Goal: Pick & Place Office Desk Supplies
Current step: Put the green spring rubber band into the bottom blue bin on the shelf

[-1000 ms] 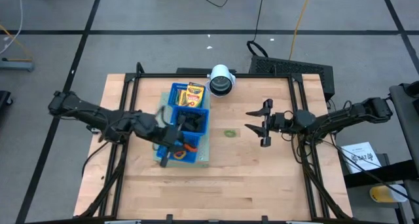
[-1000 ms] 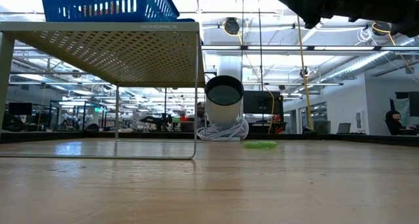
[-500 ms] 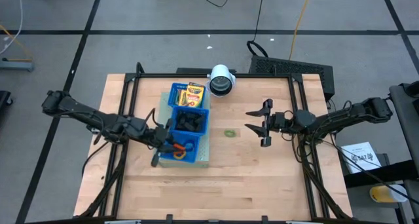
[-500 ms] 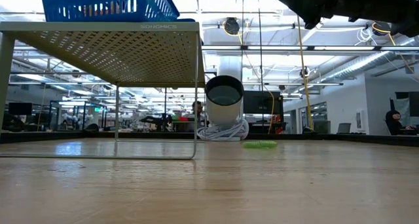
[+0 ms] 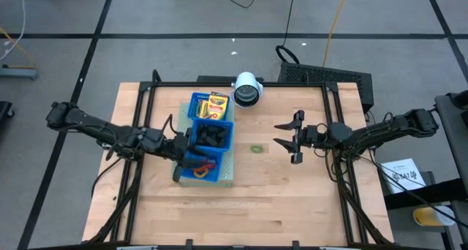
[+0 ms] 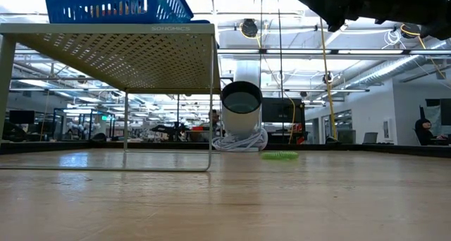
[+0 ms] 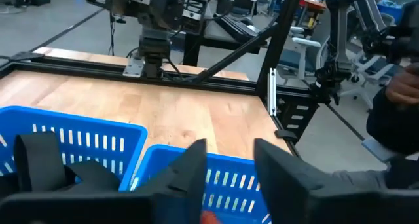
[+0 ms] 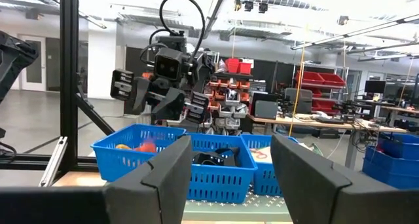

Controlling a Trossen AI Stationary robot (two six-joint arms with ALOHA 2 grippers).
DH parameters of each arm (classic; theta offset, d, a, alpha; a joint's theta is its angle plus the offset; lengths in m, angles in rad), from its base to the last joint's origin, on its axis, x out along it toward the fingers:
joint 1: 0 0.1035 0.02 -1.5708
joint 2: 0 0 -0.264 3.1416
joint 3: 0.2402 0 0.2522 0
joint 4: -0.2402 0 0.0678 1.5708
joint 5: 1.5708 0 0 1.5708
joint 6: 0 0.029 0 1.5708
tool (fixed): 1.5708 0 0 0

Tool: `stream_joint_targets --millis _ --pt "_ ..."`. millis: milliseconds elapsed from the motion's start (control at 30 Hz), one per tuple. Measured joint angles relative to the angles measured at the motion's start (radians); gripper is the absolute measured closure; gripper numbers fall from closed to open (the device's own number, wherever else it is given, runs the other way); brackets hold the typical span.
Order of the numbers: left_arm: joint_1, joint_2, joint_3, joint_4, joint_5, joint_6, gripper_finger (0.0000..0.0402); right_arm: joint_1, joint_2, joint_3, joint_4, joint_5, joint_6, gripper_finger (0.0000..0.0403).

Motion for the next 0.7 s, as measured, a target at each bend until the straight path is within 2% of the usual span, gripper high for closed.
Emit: stream_joint_targets --millis 167,300,400,567,700 --pt "-0.002 0.000 0.000 0.001 0.003 0.032 0.0197 -0.013 0.004 0.000 -0.015 0.000 0.017 0.0206" --pt "-0.002 -0.020 0.000 0.021 0.003 0.077 0.0157 -0.013 0.043 0.001 -0.081 -0.002 0.037 0.0206" --pt "0.004 -0.037 0.001 0.045 -0.017 0.083 0.0139 -0.019 0.099 0.034 -0.235 0.019 0.050 0.0206" --pt "0.012 -0.058 0.001 0.058 -0.066 0.126 0.0126 -0.074 0.253 0.163 -0.532 0.021 0.147 0.0206" --pt "0.012 -0.059 0.001 0.059 -0.109 0.143 0.0130 -0.097 0.393 0.193 -0.582 0.016 0.154 0.0206"
